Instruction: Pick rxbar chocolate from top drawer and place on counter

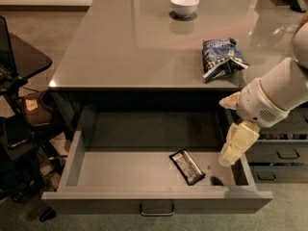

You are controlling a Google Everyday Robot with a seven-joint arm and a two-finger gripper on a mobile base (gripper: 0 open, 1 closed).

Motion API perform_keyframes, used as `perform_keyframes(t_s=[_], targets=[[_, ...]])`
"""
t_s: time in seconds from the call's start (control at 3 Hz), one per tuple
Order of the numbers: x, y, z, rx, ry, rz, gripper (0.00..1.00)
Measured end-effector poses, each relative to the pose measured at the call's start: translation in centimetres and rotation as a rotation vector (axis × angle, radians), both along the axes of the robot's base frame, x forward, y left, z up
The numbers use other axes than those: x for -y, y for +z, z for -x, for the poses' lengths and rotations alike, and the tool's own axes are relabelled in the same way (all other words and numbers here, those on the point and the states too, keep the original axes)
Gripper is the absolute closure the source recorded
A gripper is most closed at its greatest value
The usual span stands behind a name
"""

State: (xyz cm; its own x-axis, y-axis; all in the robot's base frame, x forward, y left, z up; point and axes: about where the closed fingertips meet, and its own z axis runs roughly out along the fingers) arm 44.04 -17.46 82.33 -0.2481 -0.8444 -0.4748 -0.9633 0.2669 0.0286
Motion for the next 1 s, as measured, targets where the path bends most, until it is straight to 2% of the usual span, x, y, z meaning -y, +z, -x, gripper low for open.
perform_keyframes(t_s=[0.33, 0.67, 1.0], targets=[[0.0, -0.1, 0.0, -0.002, 0.0, -0.001, 0.0], [-1.0, -1.7, 0.2, 0.015, -0.029, -0.027, 0.0], [-4.2, -5.8, -0.7, 0.01, -0.089, -0.143, 0.0]])
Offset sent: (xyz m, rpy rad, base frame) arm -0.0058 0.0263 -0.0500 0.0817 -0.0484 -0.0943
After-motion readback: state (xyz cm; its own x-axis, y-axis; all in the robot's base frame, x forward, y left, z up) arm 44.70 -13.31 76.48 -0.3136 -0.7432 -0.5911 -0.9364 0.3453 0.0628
